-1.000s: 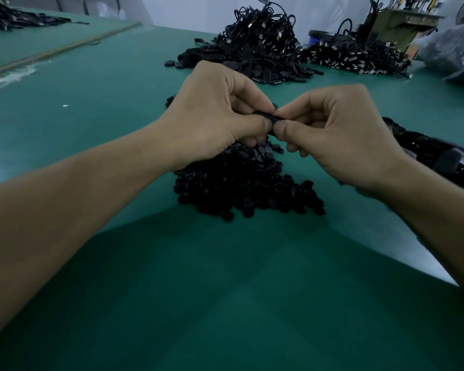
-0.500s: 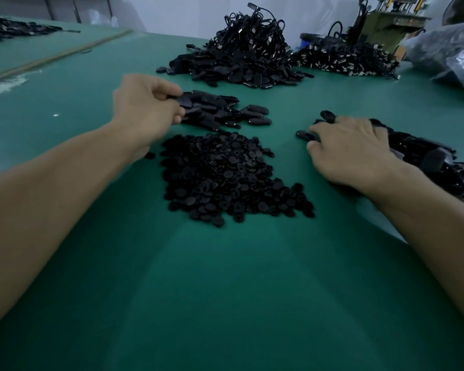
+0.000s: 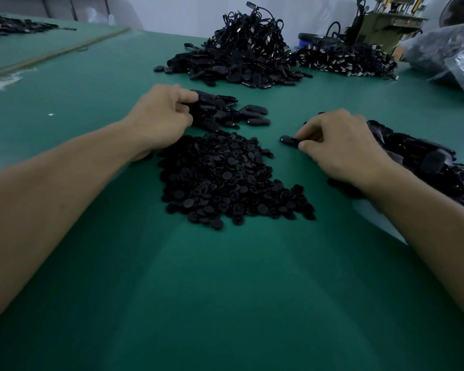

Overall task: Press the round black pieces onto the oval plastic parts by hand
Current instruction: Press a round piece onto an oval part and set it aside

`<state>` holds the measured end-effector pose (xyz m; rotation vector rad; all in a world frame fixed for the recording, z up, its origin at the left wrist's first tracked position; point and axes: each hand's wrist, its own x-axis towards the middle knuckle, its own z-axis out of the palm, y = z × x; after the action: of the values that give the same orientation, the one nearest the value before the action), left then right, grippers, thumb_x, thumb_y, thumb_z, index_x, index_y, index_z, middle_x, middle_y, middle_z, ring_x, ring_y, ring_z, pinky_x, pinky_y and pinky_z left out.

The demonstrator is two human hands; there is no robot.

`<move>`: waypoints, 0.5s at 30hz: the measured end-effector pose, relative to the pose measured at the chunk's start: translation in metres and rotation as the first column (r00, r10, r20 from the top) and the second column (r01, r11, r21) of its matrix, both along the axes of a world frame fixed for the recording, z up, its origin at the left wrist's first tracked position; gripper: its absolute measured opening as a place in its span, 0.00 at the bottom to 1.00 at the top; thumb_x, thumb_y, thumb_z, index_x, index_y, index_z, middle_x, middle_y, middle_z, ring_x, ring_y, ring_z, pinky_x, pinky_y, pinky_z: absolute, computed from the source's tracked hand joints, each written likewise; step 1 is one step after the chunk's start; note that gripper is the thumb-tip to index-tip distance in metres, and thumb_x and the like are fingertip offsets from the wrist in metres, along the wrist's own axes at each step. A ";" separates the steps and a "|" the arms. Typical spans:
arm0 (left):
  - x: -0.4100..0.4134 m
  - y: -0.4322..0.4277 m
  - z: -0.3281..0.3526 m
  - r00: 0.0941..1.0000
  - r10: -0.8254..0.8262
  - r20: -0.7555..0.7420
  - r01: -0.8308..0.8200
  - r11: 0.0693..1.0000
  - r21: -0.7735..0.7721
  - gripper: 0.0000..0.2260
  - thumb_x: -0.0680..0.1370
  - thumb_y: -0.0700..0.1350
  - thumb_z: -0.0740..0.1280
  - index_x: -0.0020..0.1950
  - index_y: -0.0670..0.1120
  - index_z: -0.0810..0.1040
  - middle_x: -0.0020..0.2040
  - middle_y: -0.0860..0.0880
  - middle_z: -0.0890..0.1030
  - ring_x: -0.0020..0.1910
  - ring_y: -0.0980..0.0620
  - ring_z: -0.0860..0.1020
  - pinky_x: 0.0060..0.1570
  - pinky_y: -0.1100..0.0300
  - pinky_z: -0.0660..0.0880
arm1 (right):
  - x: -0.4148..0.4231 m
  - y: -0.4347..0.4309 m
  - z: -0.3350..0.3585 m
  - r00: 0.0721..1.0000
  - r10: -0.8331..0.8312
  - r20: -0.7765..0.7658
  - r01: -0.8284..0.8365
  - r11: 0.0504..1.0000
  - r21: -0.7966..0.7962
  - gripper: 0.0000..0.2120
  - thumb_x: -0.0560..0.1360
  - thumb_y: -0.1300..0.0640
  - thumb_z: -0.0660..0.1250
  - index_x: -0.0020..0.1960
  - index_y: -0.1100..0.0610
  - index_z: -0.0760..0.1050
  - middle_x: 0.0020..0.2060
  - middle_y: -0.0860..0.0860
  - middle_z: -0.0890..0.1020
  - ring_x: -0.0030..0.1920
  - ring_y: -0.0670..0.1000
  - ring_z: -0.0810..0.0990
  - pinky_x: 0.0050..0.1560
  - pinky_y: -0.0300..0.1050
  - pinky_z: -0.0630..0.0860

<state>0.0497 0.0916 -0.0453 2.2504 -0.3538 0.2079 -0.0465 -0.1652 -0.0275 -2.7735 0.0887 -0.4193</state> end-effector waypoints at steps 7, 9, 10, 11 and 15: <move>-0.018 -0.003 0.005 0.978 0.078 0.193 -0.059 0.993 -0.100 0.14 0.79 0.35 0.64 0.57 0.50 0.83 0.39 0.54 0.79 0.24 0.67 0.72 0.26 0.77 0.65 | 0.000 -0.003 -0.001 0.997 0.043 0.070 -0.052 0.990 0.131 0.08 0.77 0.61 0.72 0.55 0.54 0.82 0.42 0.48 0.81 0.40 0.38 0.76 0.35 0.21 0.68; -0.029 -0.008 0.011 0.965 0.052 0.257 -0.025 0.994 -0.110 0.11 0.78 0.37 0.67 0.51 0.52 0.82 0.38 0.58 0.79 0.29 0.68 0.75 0.32 0.78 0.68 | -0.002 -0.001 0.001 0.993 0.068 0.096 -0.084 0.981 0.177 0.05 0.77 0.60 0.71 0.51 0.53 0.83 0.39 0.44 0.80 0.39 0.37 0.76 0.33 0.19 0.67; -0.035 -0.011 0.014 0.961 0.020 0.275 0.011 0.994 -0.112 0.09 0.78 0.38 0.68 0.50 0.53 0.82 0.40 0.59 0.80 0.33 0.67 0.76 0.37 0.77 0.70 | -0.004 0.001 0.002 0.990 0.082 0.112 -0.103 0.975 0.197 0.04 0.78 0.59 0.71 0.50 0.52 0.83 0.38 0.42 0.80 0.40 0.37 0.76 0.34 0.19 0.67; -0.041 -0.015 0.015 0.959 -0.018 0.282 0.051 0.992 -0.113 0.08 0.78 0.39 0.69 0.50 0.53 0.82 0.40 0.59 0.81 0.35 0.67 0.77 0.41 0.75 0.71 | -0.005 0.002 0.004 0.987 0.100 0.124 -0.125 0.969 0.214 0.04 0.78 0.58 0.71 0.48 0.50 0.82 0.38 0.41 0.80 0.40 0.37 0.77 0.34 0.20 0.68; -0.061 -0.030 0.017 0.946 -0.131 0.295 0.168 0.980 -0.104 0.05 0.77 0.43 0.72 0.52 0.50 0.84 0.40 0.60 0.82 0.36 0.69 0.78 0.42 0.76 0.71 | -0.012 0.009 0.008 0.972 0.218 0.093 -0.236 0.922 0.308 0.06 0.79 0.56 0.69 0.46 0.47 0.80 0.40 0.47 0.84 0.42 0.47 0.83 0.43 0.41 0.80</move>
<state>-0.0116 0.0614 -0.0282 2.0570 -0.6454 0.4670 -0.0587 -0.1558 -0.0195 -2.4163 -0.1653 -0.3855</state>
